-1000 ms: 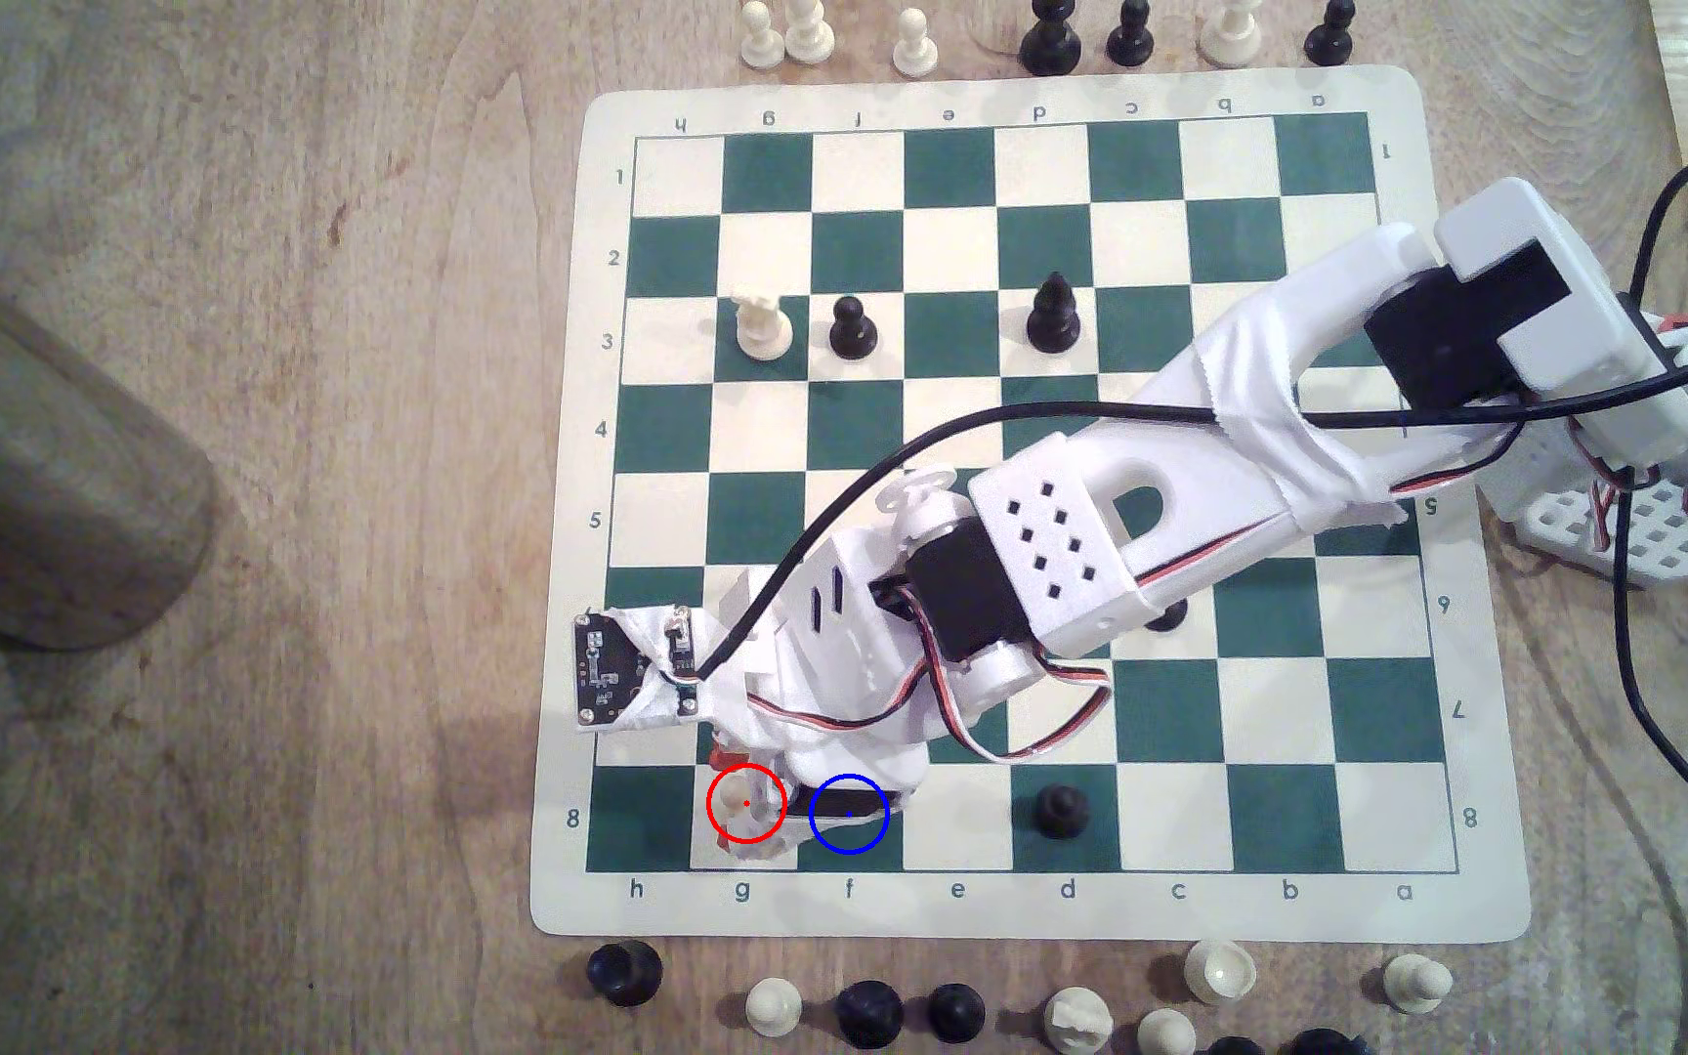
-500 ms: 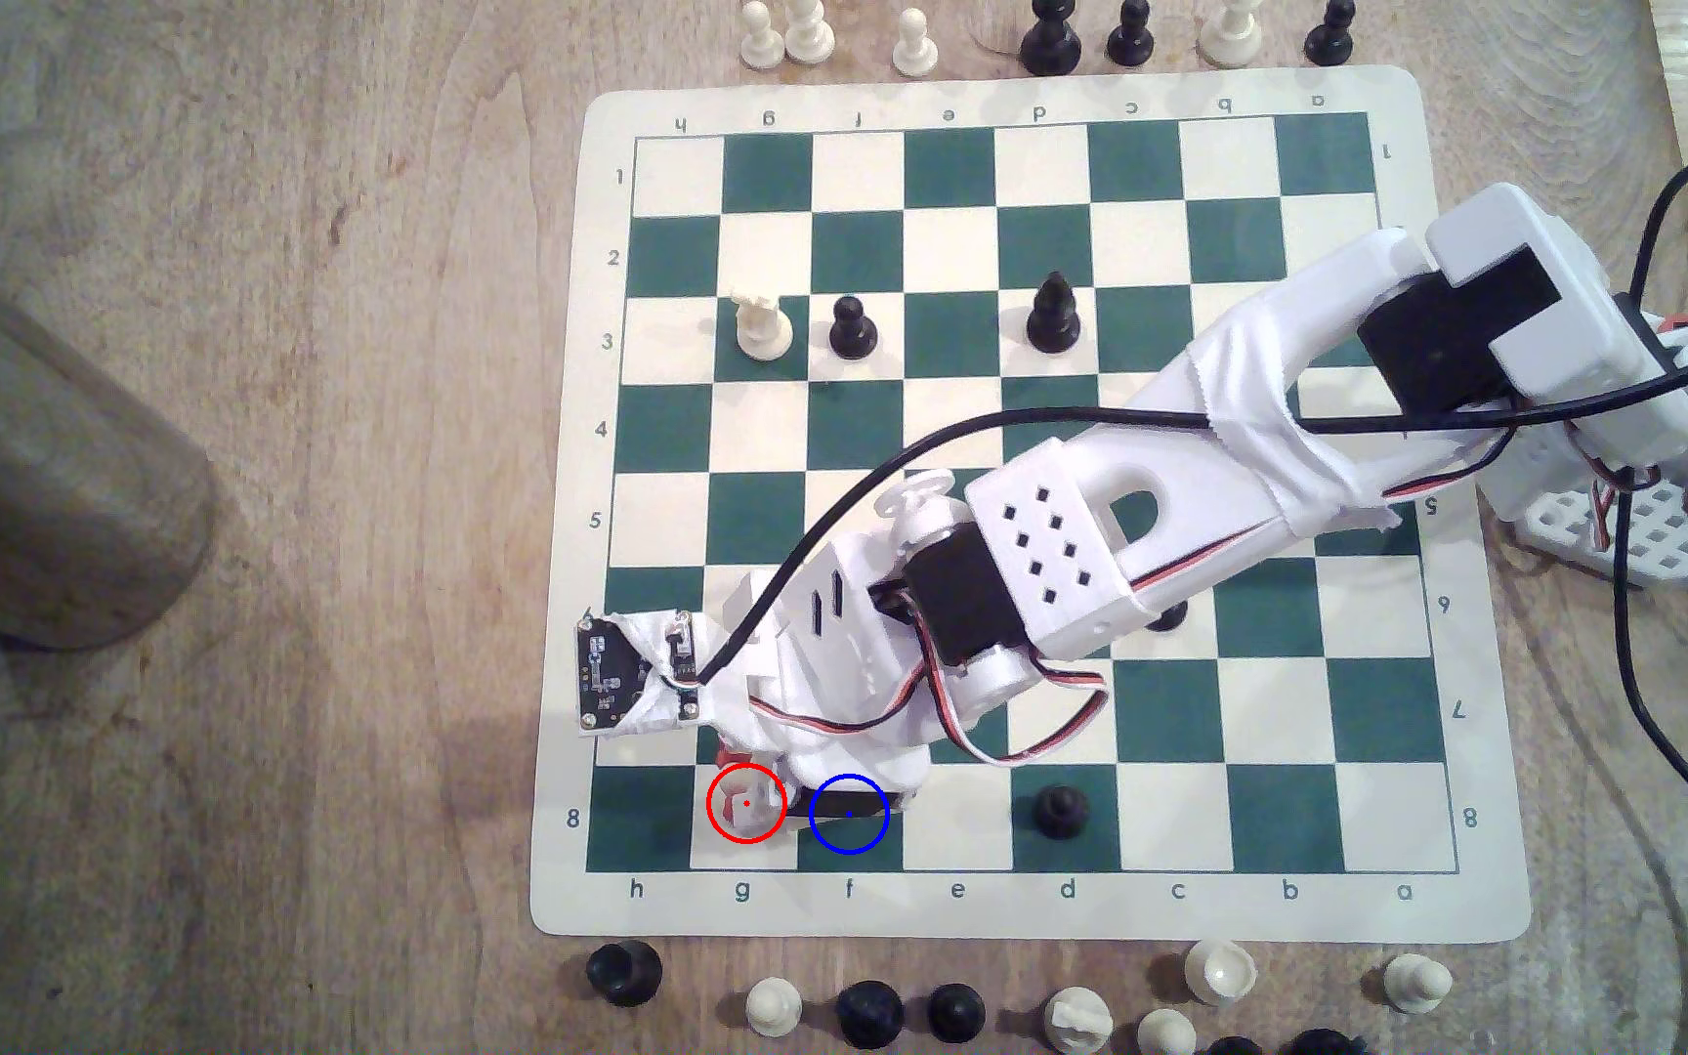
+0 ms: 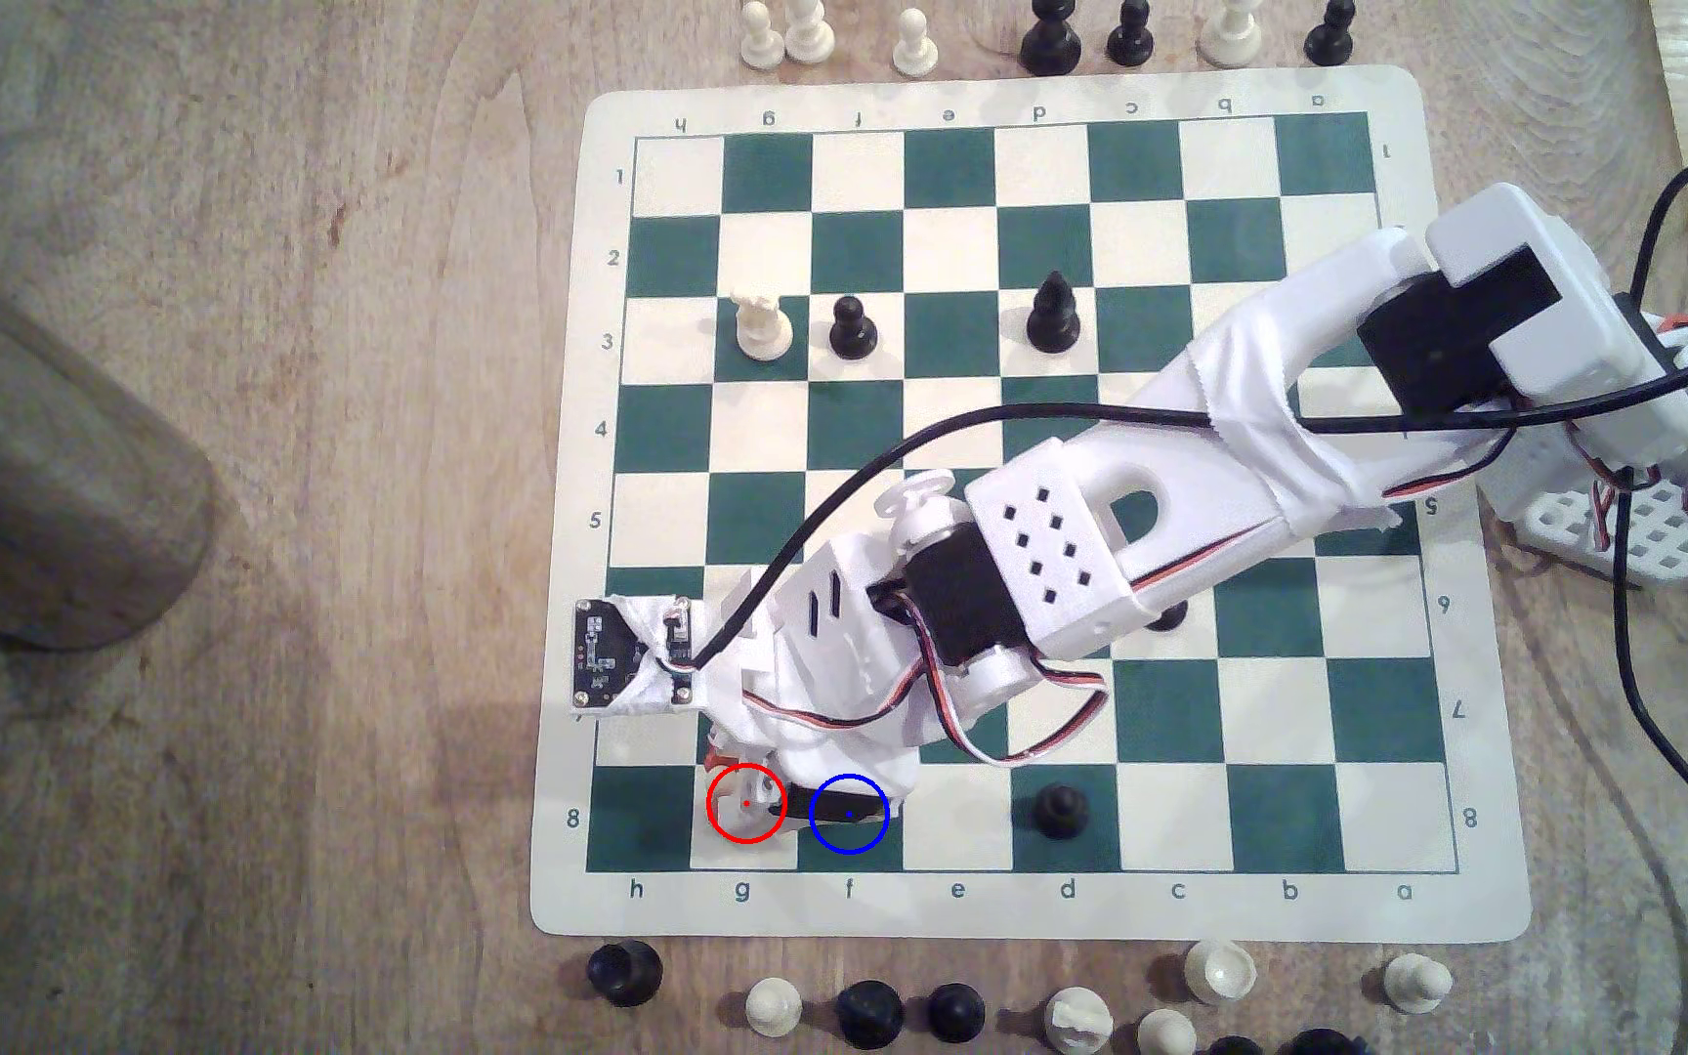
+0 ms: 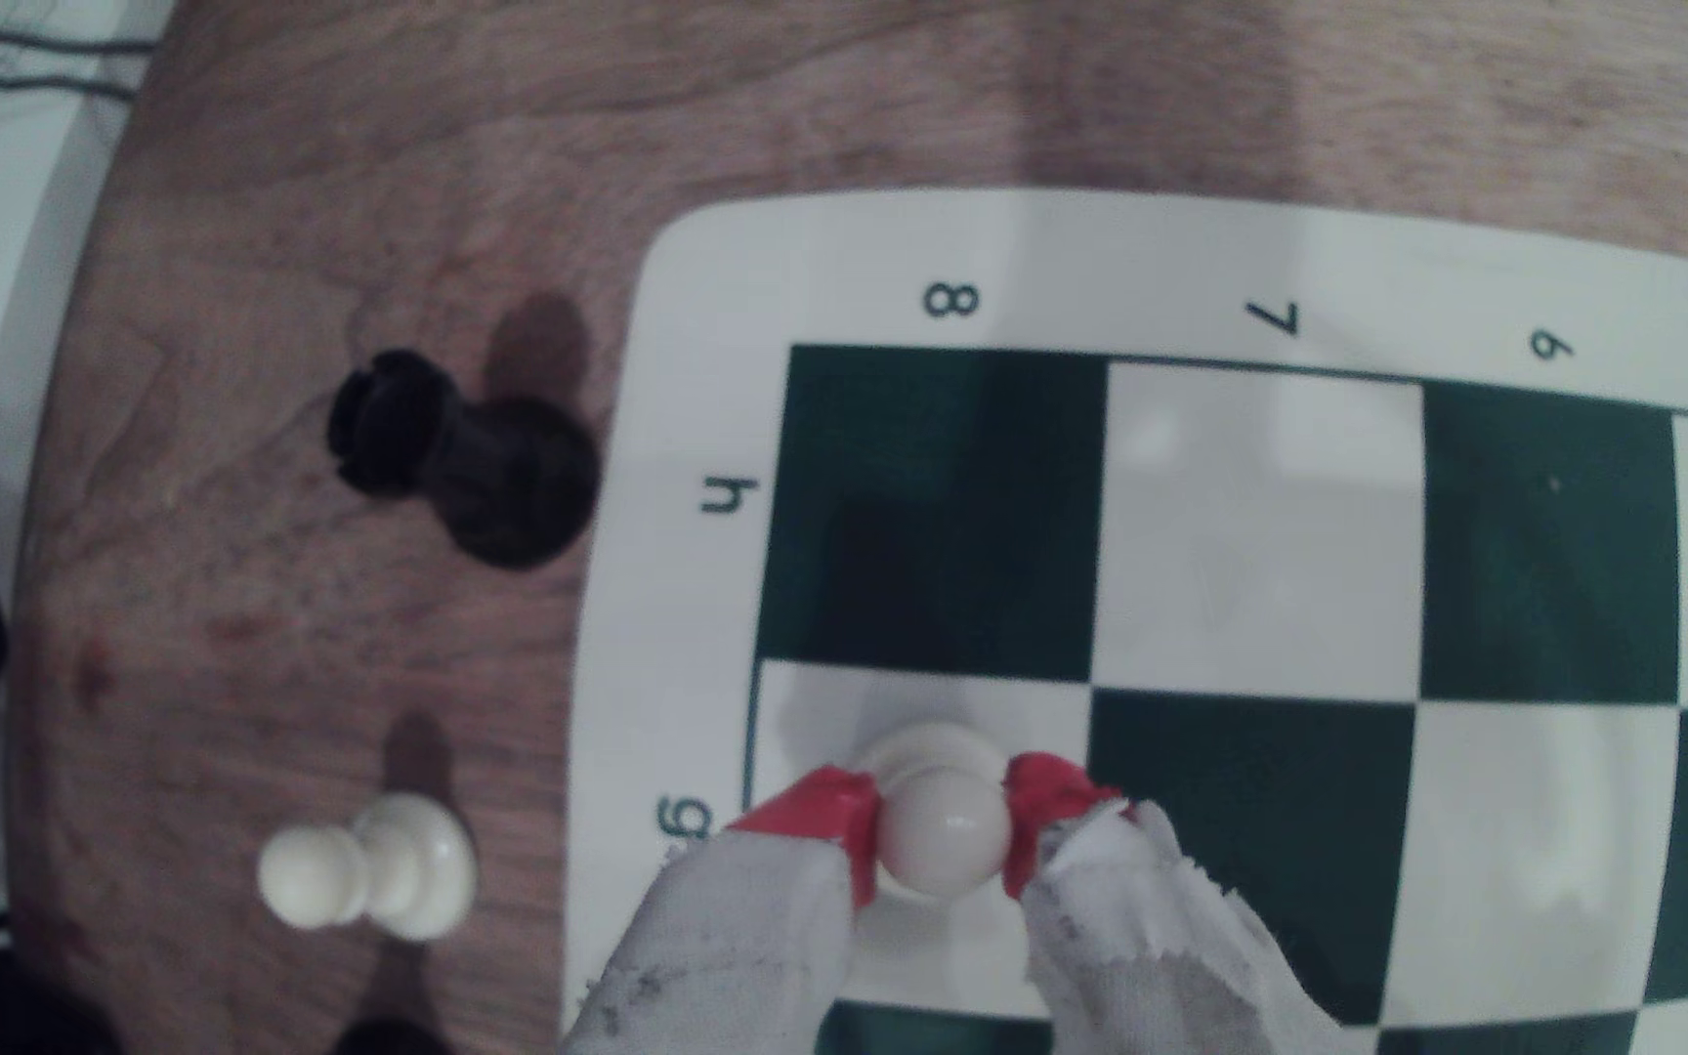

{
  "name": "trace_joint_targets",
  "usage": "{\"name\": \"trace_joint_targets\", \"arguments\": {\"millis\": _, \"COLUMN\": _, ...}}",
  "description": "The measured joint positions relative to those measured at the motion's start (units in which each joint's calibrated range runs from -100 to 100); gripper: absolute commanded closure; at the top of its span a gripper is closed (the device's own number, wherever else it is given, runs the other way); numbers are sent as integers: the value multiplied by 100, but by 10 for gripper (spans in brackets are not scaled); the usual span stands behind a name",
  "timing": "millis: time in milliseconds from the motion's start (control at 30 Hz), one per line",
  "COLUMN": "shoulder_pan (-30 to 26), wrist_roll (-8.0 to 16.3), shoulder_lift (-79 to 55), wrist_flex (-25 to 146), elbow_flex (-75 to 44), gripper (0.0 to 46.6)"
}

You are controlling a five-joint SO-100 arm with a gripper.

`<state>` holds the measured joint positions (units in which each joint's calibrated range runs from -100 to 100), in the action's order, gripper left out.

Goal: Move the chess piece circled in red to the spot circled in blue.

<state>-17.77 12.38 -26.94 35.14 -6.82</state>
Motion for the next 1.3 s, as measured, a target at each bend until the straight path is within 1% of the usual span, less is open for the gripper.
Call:
{"name": "trace_joint_targets", "arguments": {"millis": 100, "shoulder_pan": 0, "wrist_roll": 39, "shoulder_lift": 0, "wrist_flex": 0, "elbow_flex": 0, "gripper": 463}}
{"name": "trace_joint_targets", "arguments": {"millis": 267, "shoulder_pan": 0, "wrist_roll": 39, "shoulder_lift": 17, "wrist_flex": 0, "elbow_flex": 0, "gripper": 463}}
{"name": "trace_joint_targets", "arguments": {"millis": 667, "shoulder_pan": 0, "wrist_roll": 39, "shoulder_lift": 687, "wrist_flex": 0, "elbow_flex": 0, "gripper": 463}}
{"name": "trace_joint_targets", "arguments": {"millis": 1133, "shoulder_pan": 0, "wrist_roll": 39, "shoulder_lift": 754, "wrist_flex": 0, "elbow_flex": 0, "gripper": 463}}
{"name": "trace_joint_targets", "arguments": {"millis": 1300, "shoulder_pan": 0, "wrist_roll": 39, "shoulder_lift": 1014, "wrist_flex": 0, "elbow_flex": 90, "gripper": 463}}
